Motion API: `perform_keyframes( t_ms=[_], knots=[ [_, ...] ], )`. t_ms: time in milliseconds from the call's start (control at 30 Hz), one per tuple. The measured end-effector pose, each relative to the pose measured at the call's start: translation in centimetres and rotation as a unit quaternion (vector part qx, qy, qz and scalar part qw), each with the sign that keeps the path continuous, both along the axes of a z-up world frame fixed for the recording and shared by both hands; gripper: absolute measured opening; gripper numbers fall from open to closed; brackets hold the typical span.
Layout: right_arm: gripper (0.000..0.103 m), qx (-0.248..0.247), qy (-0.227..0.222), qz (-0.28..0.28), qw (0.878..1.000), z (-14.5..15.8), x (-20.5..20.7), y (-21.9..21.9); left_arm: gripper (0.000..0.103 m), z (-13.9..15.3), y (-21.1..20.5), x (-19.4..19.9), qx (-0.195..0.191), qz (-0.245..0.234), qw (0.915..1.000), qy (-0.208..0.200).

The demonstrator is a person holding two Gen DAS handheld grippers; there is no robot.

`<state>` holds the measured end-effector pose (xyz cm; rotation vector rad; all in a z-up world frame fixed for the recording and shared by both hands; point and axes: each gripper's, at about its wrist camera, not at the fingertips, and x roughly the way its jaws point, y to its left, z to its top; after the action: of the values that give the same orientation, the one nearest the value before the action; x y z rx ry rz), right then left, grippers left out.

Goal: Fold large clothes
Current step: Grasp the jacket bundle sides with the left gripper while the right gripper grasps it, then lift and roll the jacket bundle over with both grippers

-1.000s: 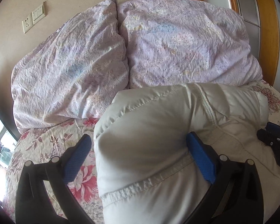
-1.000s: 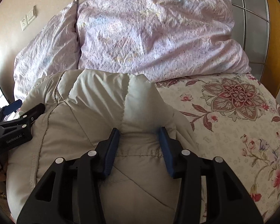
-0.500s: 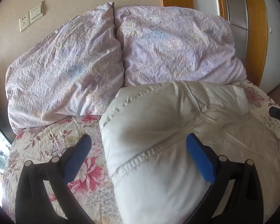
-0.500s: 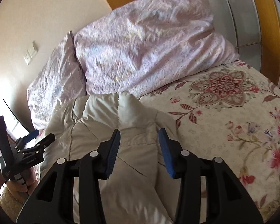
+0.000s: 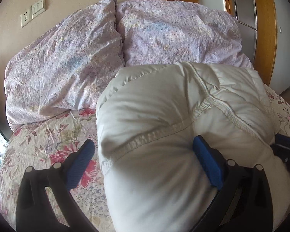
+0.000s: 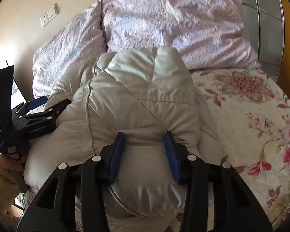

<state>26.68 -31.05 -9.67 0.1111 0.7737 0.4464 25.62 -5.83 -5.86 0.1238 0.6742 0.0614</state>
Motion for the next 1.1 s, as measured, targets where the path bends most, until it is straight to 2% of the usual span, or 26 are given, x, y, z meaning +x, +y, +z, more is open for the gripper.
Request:
perform_keyframes(
  t_ms=[200, 267, 300, 333, 400, 433, 533, 600, 667, 800, 933, 1100],
  knots=[
    [0.045, -0.001, 0.003, -0.017, 1.0, -1.1, -0.7, 0.3, 0.101, -0.7, -0.9, -0.8, 0.023, 0.004, 0.9996, -0.017],
    [0.046, 0.001, 0.01, -0.014, 1.0, -0.3, -0.6, 0.0, 0.101, 0.0, -0.2, -0.9, 0.005, -0.009, 0.9999, -0.011],
    [0.046, 0.011, 0.021, -0.01, 1.0, 0.2, -0.3, -0.4, 0.101, 0.4, 0.4, -1.1, -0.013, -0.017, 0.9998, -0.005],
    [0.05, 0.028, 0.033, -0.004, 0.999, 0.8, -0.2, -1.0, 0.101, 0.9, 1.3, -1.4, -0.038, -0.028, 0.9989, 0.001],
    [0.077, 0.087, 0.047, -0.003, 0.995, 2.3, 0.2, -3.3, 0.101, 1.8, 3.1, -1.9, -0.078, -0.045, 0.9959, 0.006],
    [0.102, 0.11, 0.048, -0.008, 0.993, 2.8, 0.3, -4.3, 0.101, 2.2, 3.9, -2.2, -0.093, -0.052, 0.9942, 0.009],
    [0.102, 0.162, 0.08, -0.018, 0.983, 3.4, 1.8, -7.1, 0.101, 2.9, 6.4, -2.5, -0.128, -0.061, 0.9896, 0.023],
    [0.102, 0.188, 0.123, -0.01, 0.974, 2.9, 3.3, -8.2, 0.101, 2.7, 7.9, -2.2, -0.152, -0.061, 0.9855, 0.043],
    [0.102, 0.195, 0.161, -0.016, 0.967, 1.9, 4.6, -8.8, 0.101, 2.2, 9.2, -1.8, -0.177, -0.055, 0.9809, 0.06],
    [0.102, 0.207, 0.228, -0.014, 0.951, -0.6, 6.7, -9.3, 0.101, 0.6, 10.7, -0.9, -0.241, -0.066, 0.9629, 0.102],
    [0.102, 0.24, 0.29, 0.006, 0.926, -3.2, 8.0, -8.8, 0.101, -0.5, 11.3, -0.4, -0.296, -0.077, 0.9444, 0.12],
    [0.102, 0.232, 0.328, 0.045, 0.914, -4.7, 8.8, -6.6, 0.101, -2.1, 10.9, 0.4, -0.342, -0.095, 0.9243, 0.14]
  ],
)
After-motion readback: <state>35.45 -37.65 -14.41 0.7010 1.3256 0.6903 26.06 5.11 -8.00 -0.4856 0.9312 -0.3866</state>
